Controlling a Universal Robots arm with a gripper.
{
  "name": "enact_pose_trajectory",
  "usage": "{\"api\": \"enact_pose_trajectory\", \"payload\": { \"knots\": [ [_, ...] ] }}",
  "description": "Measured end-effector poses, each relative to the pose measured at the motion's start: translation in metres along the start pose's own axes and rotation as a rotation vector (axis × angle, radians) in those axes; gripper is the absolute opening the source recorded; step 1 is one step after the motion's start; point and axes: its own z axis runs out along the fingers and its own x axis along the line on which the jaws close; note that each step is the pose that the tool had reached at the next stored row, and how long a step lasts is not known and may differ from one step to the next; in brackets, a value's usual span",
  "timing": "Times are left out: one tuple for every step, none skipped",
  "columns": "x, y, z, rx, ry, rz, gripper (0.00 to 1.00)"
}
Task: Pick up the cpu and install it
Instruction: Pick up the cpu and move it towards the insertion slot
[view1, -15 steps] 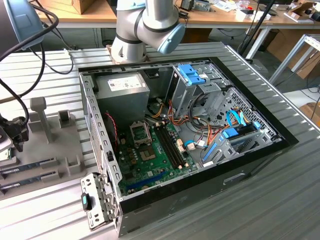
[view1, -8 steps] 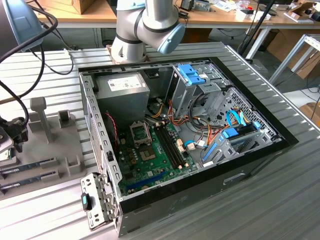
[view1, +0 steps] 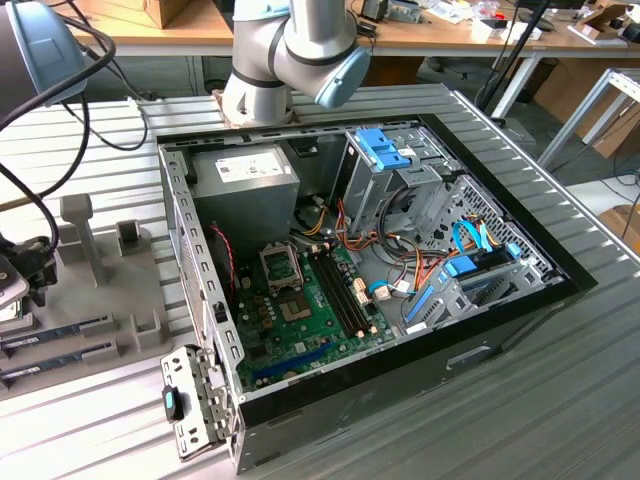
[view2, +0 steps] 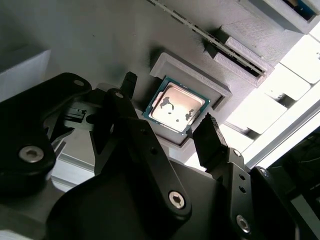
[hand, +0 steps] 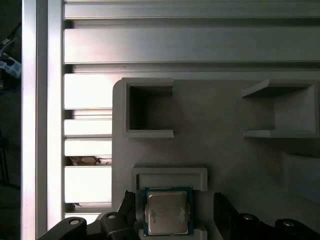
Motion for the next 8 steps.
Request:
{"api": "enact_pose_trajectory", "payload": {
  "knots": [
    [0.0002, 0.0000, 0.0000, 0.0000, 0.0001, 0.000, 0.72],
    [0.0004, 0.0000, 0.0001, 0.0000, 0.0000, 0.000, 0.72],
    [0.0005, 0.0000, 0.0001, -0.0001, 0.0000, 0.000, 0.72],
    [0.0013, 0.0000, 0.0000, 0.0000, -0.0001, 0.000, 0.72],
    [0.0016, 0.0000, 0.0000, -0.0001, -0.0002, 0.000, 0.72],
    [0.0017, 0.0000, 0.0001, -0.0001, -0.0002, 0.000, 0.72],
    [0.0017, 0.0000, 0.0000, 0.0000, -0.0001, 0.000, 0.72],
    [0.0017, 0.0000, 0.0000, 0.0000, -0.0001, 0.000, 0.72]
  ]
}}
